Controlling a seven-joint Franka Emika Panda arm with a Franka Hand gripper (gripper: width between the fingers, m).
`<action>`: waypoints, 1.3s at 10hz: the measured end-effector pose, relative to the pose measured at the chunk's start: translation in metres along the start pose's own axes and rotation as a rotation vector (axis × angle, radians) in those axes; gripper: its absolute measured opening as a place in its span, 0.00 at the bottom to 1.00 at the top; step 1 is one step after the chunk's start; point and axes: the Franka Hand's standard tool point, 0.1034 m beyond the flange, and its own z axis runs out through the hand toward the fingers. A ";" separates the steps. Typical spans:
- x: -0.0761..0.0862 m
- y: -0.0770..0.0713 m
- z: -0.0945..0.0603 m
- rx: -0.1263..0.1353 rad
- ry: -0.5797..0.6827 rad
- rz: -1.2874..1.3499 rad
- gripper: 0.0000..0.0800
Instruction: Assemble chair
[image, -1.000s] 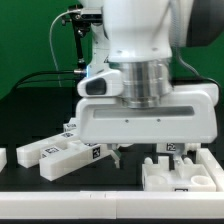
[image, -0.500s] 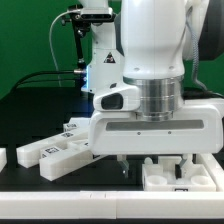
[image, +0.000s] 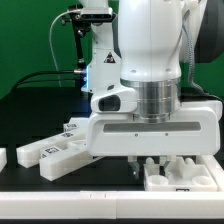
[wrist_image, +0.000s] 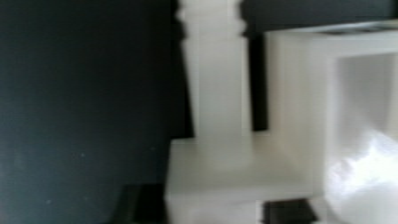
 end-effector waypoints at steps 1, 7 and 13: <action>0.005 0.004 -0.001 -0.004 0.006 0.007 0.10; 0.010 0.005 0.000 -0.006 -0.002 0.008 0.04; 0.009 0.001 -0.027 0.010 0.001 0.004 0.16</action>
Offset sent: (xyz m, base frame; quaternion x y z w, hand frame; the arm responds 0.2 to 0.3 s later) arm 0.0192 0.0088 0.0027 -0.0015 0.0021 0.0098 0.9999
